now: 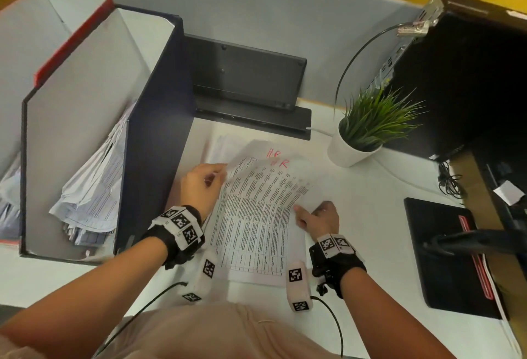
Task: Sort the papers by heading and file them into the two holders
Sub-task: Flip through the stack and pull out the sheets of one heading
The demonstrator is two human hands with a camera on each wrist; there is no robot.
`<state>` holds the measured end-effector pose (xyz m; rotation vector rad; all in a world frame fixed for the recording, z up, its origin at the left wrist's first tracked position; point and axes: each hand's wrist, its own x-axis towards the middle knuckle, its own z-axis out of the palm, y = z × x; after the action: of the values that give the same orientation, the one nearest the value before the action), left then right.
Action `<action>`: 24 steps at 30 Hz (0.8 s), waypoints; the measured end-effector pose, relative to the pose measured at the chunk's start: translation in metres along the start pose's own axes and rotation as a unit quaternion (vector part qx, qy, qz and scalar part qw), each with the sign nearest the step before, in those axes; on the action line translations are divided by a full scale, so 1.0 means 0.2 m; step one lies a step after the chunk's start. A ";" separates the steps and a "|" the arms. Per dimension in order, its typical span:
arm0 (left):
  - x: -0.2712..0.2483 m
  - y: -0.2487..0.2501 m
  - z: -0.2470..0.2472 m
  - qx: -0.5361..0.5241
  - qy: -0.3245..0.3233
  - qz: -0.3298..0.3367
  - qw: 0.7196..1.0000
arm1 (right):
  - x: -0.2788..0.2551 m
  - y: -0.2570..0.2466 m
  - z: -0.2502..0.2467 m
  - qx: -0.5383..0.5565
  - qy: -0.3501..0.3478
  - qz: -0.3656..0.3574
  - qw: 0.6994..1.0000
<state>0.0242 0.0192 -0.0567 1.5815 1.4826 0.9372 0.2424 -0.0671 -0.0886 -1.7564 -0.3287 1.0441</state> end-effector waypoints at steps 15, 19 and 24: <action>0.14 -0.07 -0.04 -0.054 -0.034 -0.251 0.966 | 0.03 0.06 -0.05 0.021 -0.038 -0.059 0.997; 0.17 -0.09 -0.05 0.022 -0.113 -0.309 0.944 | 0.03 0.06 -0.05 -0.019 -0.034 -0.073 0.997; 0.17 -0.08 -0.04 0.161 -0.123 -0.220 0.954 | 0.03 0.04 -0.05 -0.023 -0.041 -0.062 0.997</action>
<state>0.0116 0.0534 -0.0677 1.4313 1.7647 0.2427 0.2509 -0.0734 -0.0971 -1.7140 -0.5094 1.0273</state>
